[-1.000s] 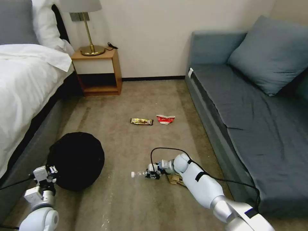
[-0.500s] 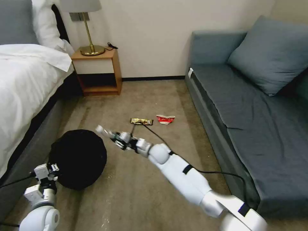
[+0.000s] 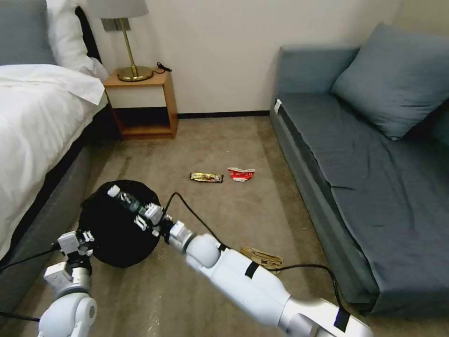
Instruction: Pick up the trash bin, then pick up the garbage on the floor and place it into the trash bin.
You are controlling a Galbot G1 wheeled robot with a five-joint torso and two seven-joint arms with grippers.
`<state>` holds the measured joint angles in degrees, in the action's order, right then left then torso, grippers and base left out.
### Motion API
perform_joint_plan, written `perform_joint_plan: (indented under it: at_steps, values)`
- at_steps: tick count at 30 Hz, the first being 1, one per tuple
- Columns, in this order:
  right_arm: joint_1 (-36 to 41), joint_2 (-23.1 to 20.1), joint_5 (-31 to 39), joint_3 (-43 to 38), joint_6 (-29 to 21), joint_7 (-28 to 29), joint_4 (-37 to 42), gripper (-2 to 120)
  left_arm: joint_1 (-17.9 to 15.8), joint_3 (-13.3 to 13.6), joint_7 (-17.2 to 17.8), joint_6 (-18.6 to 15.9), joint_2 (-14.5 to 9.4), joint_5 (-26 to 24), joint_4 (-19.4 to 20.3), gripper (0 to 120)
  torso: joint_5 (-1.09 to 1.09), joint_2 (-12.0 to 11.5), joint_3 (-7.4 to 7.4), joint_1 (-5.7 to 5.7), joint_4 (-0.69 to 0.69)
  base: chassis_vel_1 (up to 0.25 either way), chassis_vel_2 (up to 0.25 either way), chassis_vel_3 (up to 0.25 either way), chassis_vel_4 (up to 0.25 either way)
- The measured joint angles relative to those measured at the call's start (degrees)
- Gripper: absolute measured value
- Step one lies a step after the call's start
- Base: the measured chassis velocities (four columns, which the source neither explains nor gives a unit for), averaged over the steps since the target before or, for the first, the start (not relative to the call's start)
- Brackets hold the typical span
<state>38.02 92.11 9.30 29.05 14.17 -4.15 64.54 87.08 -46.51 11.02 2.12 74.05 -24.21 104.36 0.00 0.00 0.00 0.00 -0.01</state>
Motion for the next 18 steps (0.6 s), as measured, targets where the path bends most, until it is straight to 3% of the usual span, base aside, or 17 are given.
perform_joint_plan:
  at_steps: [6, 18]
  values:
    - [0.5, 0.0, -3.1, 1.7, 1.0, 1.1, -1.8, 25, 0.3, 0.4, -0.4, 0.0, 1.6, 1.0, 0.0, 3, 0.00, 0.0, 0.00, 0.00, 0.00, 0.000, 0.000, 0.000, 0.000]
    - [-0.1, 0.2, -4.9, 3.0, 2.3, 3.2, -4.2, 28, 1.1, 0.8, -2.6, 0.1, 2.5, 0.6, -0.4, 3, 0.01, 0.0, 0.00, 0.00, 0.01, 0.000, 0.000, 0.000, 0.000]
